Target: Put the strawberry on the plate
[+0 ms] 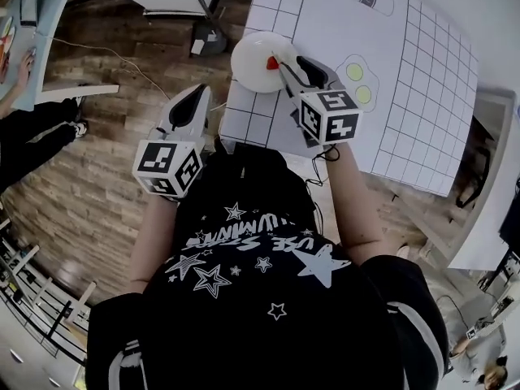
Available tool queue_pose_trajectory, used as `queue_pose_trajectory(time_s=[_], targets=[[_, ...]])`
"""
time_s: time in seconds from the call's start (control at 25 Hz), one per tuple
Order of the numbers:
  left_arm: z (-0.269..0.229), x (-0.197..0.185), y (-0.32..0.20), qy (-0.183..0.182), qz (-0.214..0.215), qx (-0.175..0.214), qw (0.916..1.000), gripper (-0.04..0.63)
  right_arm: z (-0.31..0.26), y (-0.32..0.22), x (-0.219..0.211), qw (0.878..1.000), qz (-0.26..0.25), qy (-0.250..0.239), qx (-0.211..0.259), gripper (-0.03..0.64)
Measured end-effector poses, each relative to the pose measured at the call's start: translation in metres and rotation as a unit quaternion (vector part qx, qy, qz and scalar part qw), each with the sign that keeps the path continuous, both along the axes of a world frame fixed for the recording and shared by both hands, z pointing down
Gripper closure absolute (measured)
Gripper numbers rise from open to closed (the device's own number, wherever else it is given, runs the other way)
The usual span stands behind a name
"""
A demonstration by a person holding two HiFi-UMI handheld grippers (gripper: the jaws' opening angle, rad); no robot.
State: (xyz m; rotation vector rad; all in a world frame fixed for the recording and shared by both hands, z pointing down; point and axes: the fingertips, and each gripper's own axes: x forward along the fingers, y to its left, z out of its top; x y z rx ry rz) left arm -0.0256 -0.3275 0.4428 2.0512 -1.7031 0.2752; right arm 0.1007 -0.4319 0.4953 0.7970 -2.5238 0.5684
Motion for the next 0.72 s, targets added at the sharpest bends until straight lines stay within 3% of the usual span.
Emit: queue_pose_trajectory(time_s=[0.36, 0.72], targets=[[0.013, -0.008, 0.03, -0.008, 0.026, -0.012, 0.9995, 0.588, 0.01, 0.026, 0.019, 0.999, 0.043, 0.014, -0.004, 0.451], [0.019, -0.046, 0.1, 0.026, 0.042, 0.001, 0.9988, 0.588, 0.001, 0.091, -0.006, 0.996, 0.081, 0.043, 0.011, 0.451]])
